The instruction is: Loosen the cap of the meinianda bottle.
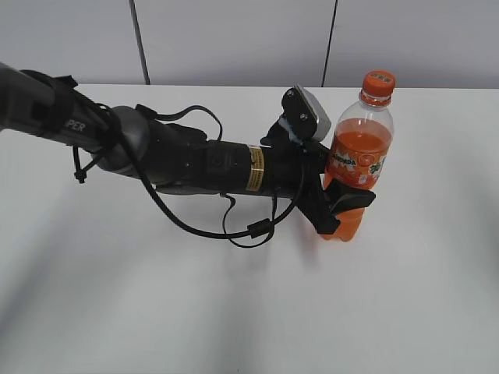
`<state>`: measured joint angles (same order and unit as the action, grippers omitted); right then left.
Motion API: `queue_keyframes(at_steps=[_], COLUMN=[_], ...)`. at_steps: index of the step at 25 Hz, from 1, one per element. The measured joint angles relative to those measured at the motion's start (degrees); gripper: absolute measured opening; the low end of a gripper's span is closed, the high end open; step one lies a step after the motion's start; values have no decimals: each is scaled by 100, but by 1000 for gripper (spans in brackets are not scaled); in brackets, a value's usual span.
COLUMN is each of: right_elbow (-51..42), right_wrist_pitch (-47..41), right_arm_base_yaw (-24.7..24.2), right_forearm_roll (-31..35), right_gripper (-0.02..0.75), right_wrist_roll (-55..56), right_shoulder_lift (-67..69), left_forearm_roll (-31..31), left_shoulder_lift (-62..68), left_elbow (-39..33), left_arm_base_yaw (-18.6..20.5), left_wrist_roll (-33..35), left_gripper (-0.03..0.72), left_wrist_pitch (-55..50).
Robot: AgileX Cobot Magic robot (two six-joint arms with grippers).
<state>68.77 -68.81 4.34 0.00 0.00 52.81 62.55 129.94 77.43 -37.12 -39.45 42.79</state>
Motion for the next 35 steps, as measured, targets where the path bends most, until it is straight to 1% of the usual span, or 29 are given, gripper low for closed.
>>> queue_keyframes(at_steps=[3, 7, 14, 19, 23, 25, 29, 31, 35], right_elbow=[529, 1130, 1903, 2018, 2018, 2023, 2023, 2037, 2129], right_wrist_pitch=[-53, -60, -79, -79, -79, -85, -85, -95, -101], right_arm_base_yaw=[0, 0, -2, -2, 51, 227, 980, 1279, 1627], right_forearm_roll=[60, 171, 743, 1196, 1373, 1287, 955, 864, 748], right_gripper=[493, 480, 470, 468, 468, 468, 468, 467, 467], right_wrist_roll=[51, 51, -167, -315, -375, -400, -362, -248, -56], right_shoulder_lift=[535, 1166, 2036, 2450, 2652, 2713, 2915, 3098, 3440], left_forearm_roll=[0, 0, 0, 0, 0, 0, 0, 0, 0], left_shoulder_lift=[0, 0, 0, 0, 0, 0, 0, 0, 0], left_elbow=[0, 0, 0, 0, 0, 0, 0, 0, 0], left_arm_base_yaw=[0, 0, 0, 0, 0, 0, 0, 0, 0], left_wrist_roll=[-5, -5, -5, -5, -5, -5, -5, -5, -5], left_gripper=[424, 424, 424, 424, 424, 424, 424, 424, 424], left_wrist_pitch=[16, 10, 15, 15, 15, 15, 15, 15, 15])
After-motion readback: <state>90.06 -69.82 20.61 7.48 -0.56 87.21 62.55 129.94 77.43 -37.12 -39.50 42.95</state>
